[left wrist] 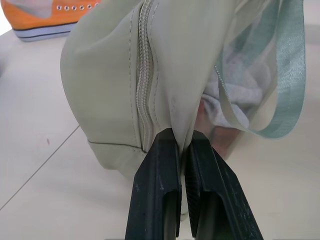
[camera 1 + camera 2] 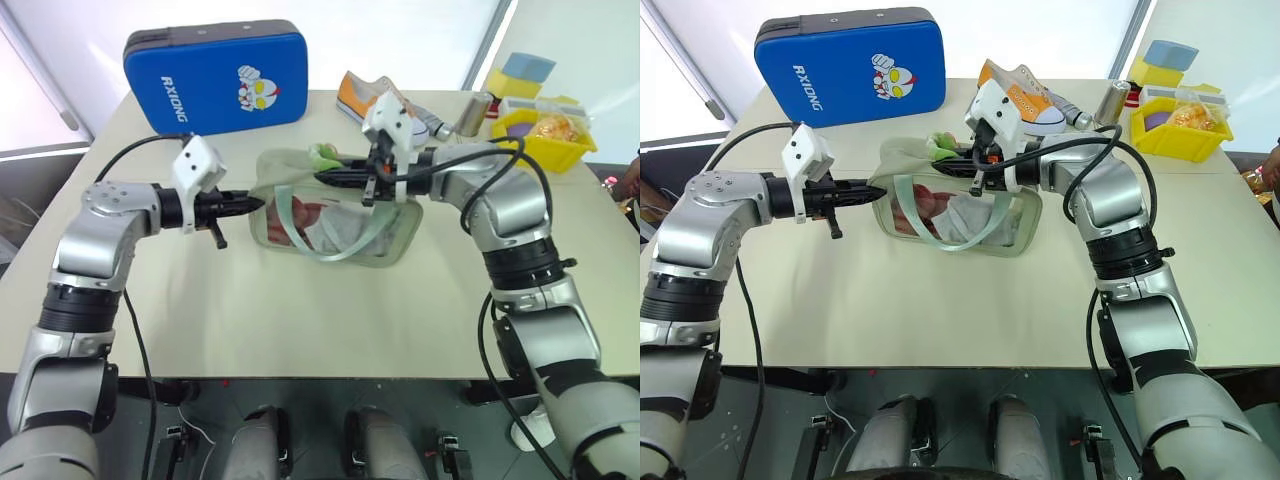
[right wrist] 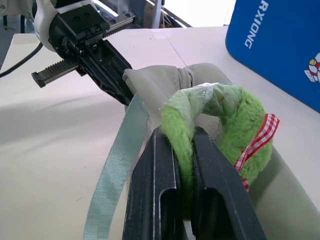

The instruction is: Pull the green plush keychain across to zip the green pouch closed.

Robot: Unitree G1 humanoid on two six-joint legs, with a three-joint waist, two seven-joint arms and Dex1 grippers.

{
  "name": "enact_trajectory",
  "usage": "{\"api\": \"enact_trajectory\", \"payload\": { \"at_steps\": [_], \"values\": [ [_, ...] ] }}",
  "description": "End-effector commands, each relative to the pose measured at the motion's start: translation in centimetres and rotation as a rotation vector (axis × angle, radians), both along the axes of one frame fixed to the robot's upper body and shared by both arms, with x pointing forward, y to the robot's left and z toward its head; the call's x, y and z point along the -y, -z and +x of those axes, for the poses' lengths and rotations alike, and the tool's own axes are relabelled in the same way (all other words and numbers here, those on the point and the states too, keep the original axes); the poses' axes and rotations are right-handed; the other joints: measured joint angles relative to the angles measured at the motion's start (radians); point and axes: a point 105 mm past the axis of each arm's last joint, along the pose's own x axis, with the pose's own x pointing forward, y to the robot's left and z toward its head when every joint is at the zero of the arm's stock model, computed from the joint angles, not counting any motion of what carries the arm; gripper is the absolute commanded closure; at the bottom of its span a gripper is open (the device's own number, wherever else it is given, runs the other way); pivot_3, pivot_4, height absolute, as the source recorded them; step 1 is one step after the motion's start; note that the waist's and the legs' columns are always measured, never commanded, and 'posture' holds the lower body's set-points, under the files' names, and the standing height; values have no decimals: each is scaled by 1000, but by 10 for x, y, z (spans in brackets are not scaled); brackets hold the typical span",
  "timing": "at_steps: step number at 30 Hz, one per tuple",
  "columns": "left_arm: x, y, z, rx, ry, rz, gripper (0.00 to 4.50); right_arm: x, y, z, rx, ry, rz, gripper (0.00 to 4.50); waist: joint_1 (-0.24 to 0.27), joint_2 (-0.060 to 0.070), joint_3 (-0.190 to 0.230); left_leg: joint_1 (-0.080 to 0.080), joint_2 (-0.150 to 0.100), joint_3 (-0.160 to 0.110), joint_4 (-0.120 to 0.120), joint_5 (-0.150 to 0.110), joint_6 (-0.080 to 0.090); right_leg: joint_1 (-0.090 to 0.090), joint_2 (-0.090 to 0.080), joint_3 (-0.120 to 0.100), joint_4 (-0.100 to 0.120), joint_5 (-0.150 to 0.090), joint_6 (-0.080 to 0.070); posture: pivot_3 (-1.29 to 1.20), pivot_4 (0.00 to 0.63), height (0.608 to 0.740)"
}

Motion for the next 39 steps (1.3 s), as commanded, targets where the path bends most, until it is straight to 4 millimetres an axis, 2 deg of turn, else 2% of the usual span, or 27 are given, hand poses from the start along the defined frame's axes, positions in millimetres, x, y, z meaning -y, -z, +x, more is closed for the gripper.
{"api": "enact_trajectory", "payload": {
  "at_steps": [1,8,9,12,17,21,24,25,29,32,35,36,39],
  "values": [
    [-4,-11,2,45,-13,7,4500,14,-28,0,97,57,53,3473,0,0,0,0,0,0,0,0,0,0,0,0,0,0,0,0,150,740],
    [-1,-12,4,52,-1,10,4500,13,-23,0,101,65,43,3473,0,0,0,0,0,0,0,0,0,0,0,0,0,0,0,0,150,740],
    [-1,-12,4,53,-1,10,4500,13,-23,1,100,69,45,3850,0,0,0,0,0,0,0,0,0,0,0,0,0,0,0,0,150,740],
    [-1,-12,4,56,-3,9,4500,14,-23,1,94,68,52,4407,1,0,0,0,0,0,0,0,0,0,0,0,0,0,0,0,150,740],
    [-3,-12,4,60,-16,10,4500,26,-28,2,122,109,38,4407,1,0,0,0,0,0,0,0,0,0,0,0,0,0,0,0,150,740],
    [-6,-12,3,60,-32,8,4500,53,-40,2,164,196,17,4407,4,0,0,0,0,0,0,0,0,0,0,0,0,0,0,0,150,740],
    [-10,-10,-1,47,-36,9,4500,91,-52,2,212,345,-10,4407,6,0,0,-1,0,0,0,0,0,0,0,0,-1,0,0,0,150,740],
    [-10,-10,-1,46,-38,10,4500,98,-54,2,218,374,-16,4407,5,0,0,-1,0,0,0,0,0,0,-1,0,-1,0,0,0,150,740],
    [-13,-7,-5,22,-41,12,4500,148,-50,6,240,602,-94,4407,3,0,0,-1,0,0,0,0,0,0,0,0,-1,0,0,0,150,740],
    [-11,-4,-8,3,-31,11,4500,173,-36,6,234,712,-176,4407,1,0,0,-1,0,0,0,0,0,-1,0,0,-1,0,0,0,150,740],
    [-7,-3,-11,-12,-18,7,4500,196,-7,9,174,833,-254,4407,2,0,0,-1,0,0,0,0,0,-1,0,0,-1,0,0,0,150,740],
    [-7,-3,-12,-14,-18,6,4500,199,1,9,157,851,-263,4407,2,0,0,-1,0,0,0,0,0,-1,0,0,-1,0,0,0,150,740],
    [-4,-2,-12,-17,-16,-1,4500,199,41,11,29,910,-199,4407,2,0,0,0,0,0,0,0,0,0,0,0,-1,0,0,0,150,740]
  ]
}}
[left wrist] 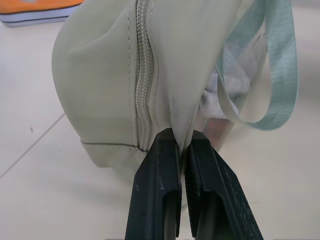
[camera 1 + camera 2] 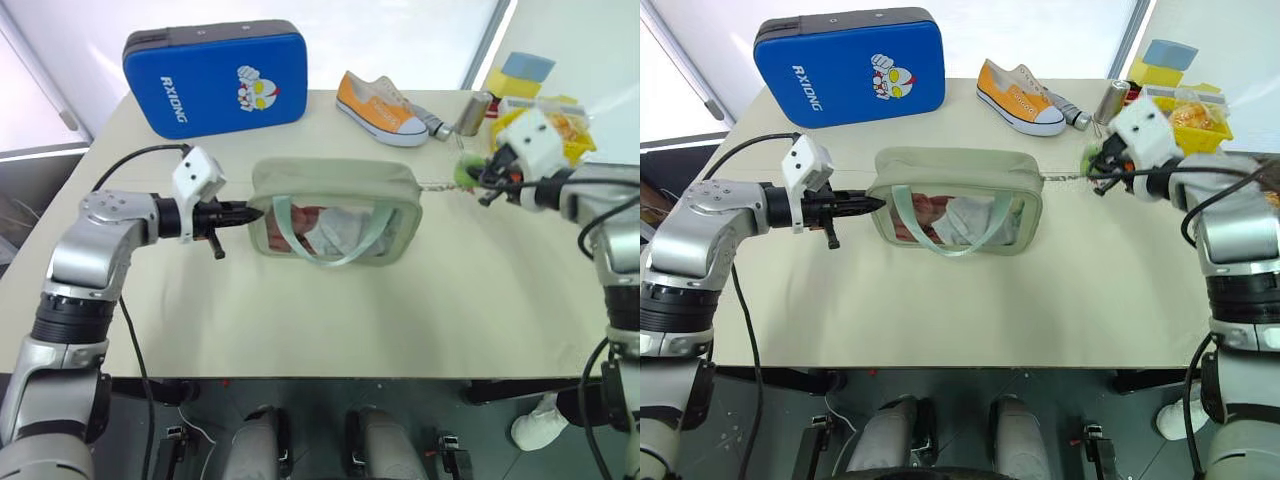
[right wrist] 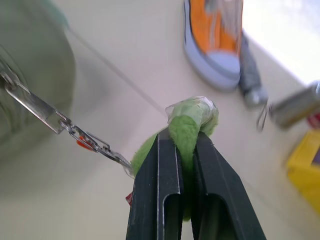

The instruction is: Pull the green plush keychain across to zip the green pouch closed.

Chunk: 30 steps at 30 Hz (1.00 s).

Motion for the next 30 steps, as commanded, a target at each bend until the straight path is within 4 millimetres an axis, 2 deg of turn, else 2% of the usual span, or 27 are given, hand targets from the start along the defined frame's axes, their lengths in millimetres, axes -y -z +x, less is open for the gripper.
{"api": "enact_trajectory", "payload": {
  "at_steps": [1,4,5,8,11,14,17,23,24,28,30],
  "values": [
    [0,-11,-2,38,-11,-10,4500,5,28,0,-29,104,91,4407,0,0,0,0,0,0,0,0,0,0,0,0,0,0,0,0,150,740],
    [2,-9,-2,33,-6,-13,4500,-19,68,-1,-120,100,230,4407,-1,0,0,0,0,0,0,0,0,0,0,0,0,0,0,0,150,740],
    [3,-9,-2,32,-5,-14,4500,-27,76,-2,-144,95,276,4407,0,0,0,0,0,-1,0,0,0,0,1,0,0,0,0,0,150,740],
    [4,-10,-3,32,-3,-14,4500,-46,92,-5,-192,72,326,4407,0,0,0,0,0,0,0,0,0,0,0,0,0,0,0,0,150,740],
    [4,-10,-3,34,-3,-15,4500,-53,92,-4,-200,52,344,4407,0,0,0,0,0,-1,0,0,0,0,0,0,0,0,0,0,150,740],
    [5,-10,-2,45,-3,-13,4500,-52,75,0,-157,18,349,4407,0,0,0,0,0,-1,0,0,0,0,1,0,0,0,0,0,150,740],
    [3,-17,1,59,-22,-38,3458,-42,45,3,-96,-29,325,3467,0,1,0,0,0,-1,0,0,0,0,1,0,0,0,0,0,150,740],
    [-16,-42,-1,60,-37,-99,339,-27,-17,-17,-87,-244,209,350,1,1,0,0,0,-1,-1,0,1,0,1,0,-1,0,0,0,150,740],
    [-21,-48,-1,58,-45,-114,50,-26,-26,-22,-90,-274,192,79,1,1,0,0,0,-1,-1,-1,1,0,1,0,-1,0,0,0,150,740],
    [-48,-68,-1,49,-108,-136,50,-41,-59,-49,-114,-475,201,79,-6,1,1,0,0,-1,-1,-1,2,0,1,0,-2,0,0,0,150,740],
    [-56,-75,-1,63,-124,-136,50,-52,-65,-63,-143,-564,229,79,-6,1,1,1,1,-1,-1,-1,2,0,1,0,-2,0,0,0,150,740]
  ]
}}
